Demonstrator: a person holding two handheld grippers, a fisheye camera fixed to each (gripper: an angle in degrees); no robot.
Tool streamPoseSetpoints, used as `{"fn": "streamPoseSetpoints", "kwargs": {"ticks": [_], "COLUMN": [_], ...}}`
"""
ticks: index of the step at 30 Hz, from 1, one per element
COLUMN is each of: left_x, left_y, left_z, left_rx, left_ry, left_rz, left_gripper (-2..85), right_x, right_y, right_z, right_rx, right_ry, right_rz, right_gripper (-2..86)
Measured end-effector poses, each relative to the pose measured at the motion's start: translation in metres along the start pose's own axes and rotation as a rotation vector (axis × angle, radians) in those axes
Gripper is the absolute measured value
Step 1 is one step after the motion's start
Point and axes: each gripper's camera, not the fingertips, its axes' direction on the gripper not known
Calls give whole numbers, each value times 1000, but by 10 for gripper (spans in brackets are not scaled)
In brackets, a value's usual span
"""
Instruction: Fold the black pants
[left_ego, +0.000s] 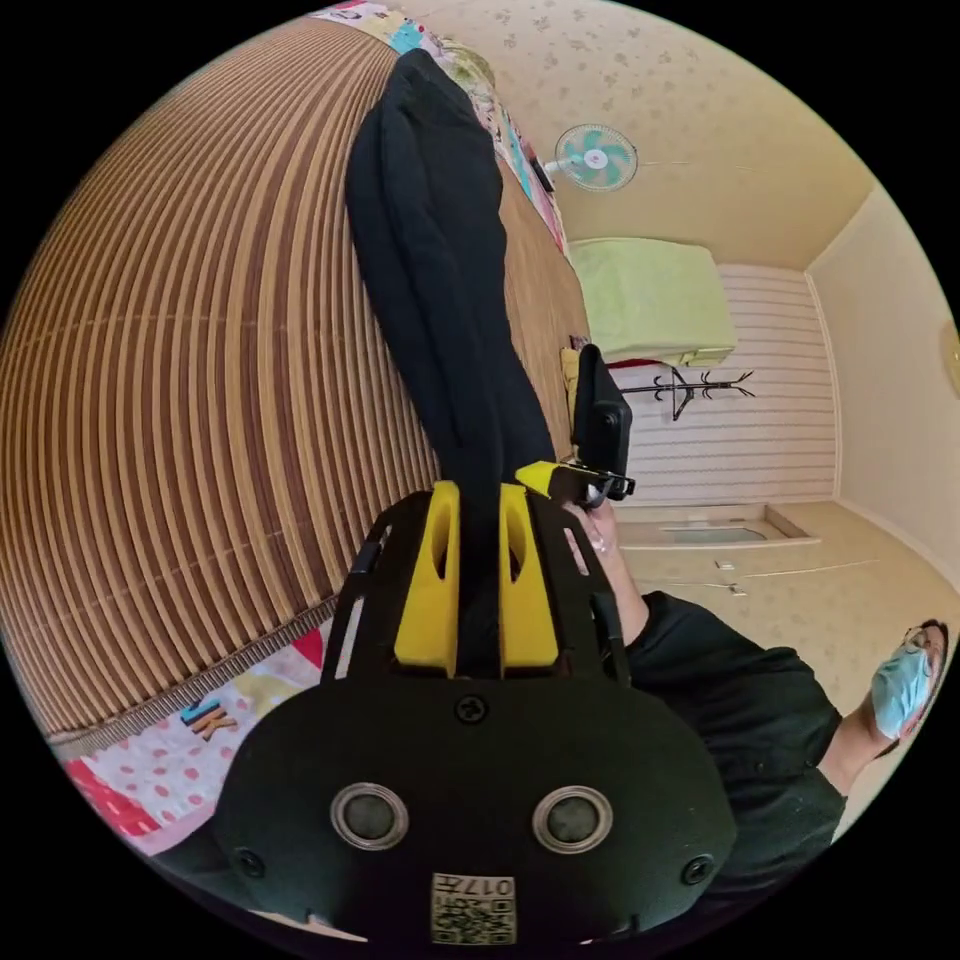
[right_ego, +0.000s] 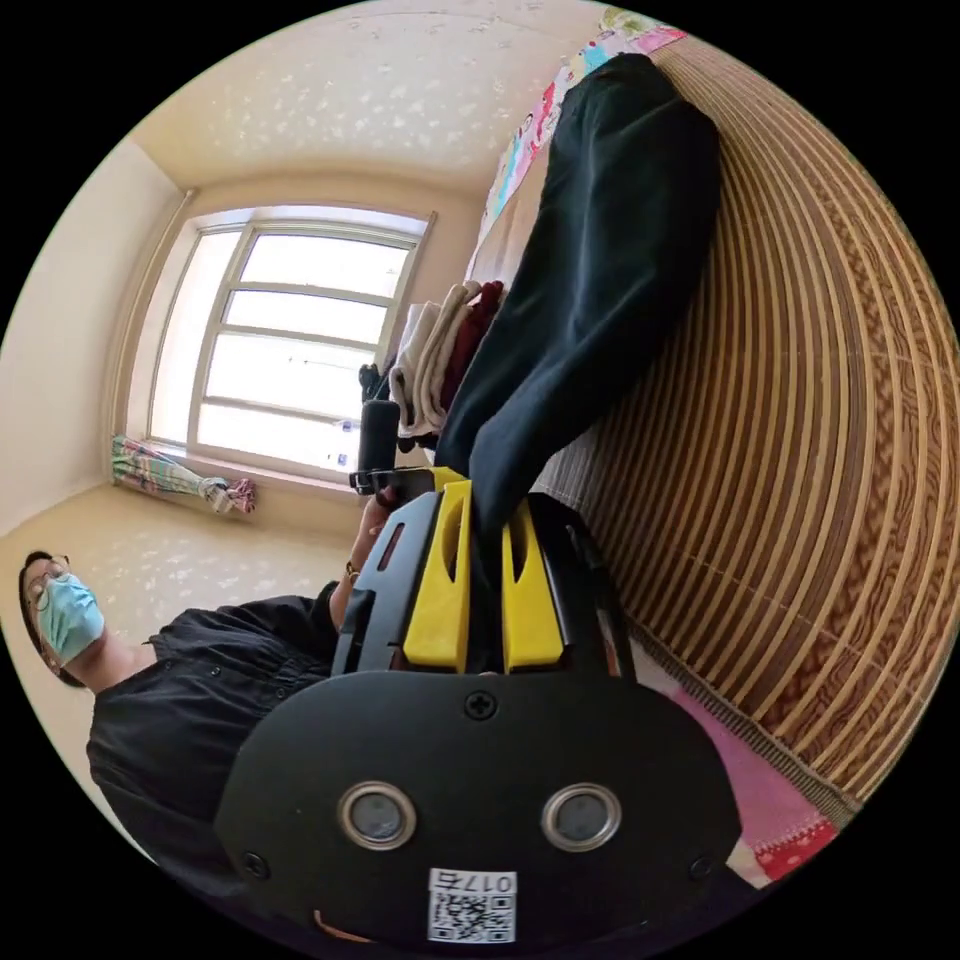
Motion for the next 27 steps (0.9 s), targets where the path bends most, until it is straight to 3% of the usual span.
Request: {"fn": "streamPoseSetpoints", "kwargs": {"ticks": [3,7,9,11,15,17,23,27], "left_x": [92,223,297,338,377,369,326,302], "left_y": [22,40,50,53,27,-1,-111,-115], "left_z": [-47,-99,-127,-142,-150,-145,-122,-100], "left_rx": [90,203,271,328,401,388,385,399], "left_ry": [137,191,203,186,58,50,-197,-348], "left_rz": [303,694,885,944,894,810,601,658], "left_gripper": [56,56,56,57,58,58,56,57], "right_x": [-93,-257,-315,-375,-408,-397,-347,-314], "right_y": [23,44,50,56,37,6,-100,-105], "right_z": [-42,-97,-117,-135,-149,-150,-126,-105], "right_rx": [60,127,156,227,284,295,300,312], "right_ry": [-107,-73,-60,30,198,281,604,625], "right_rz": [-289,-766,-883,-974,-951,-897,-747,-828], "right_gripper": [5,1,3,8,13,10,5,1]}}
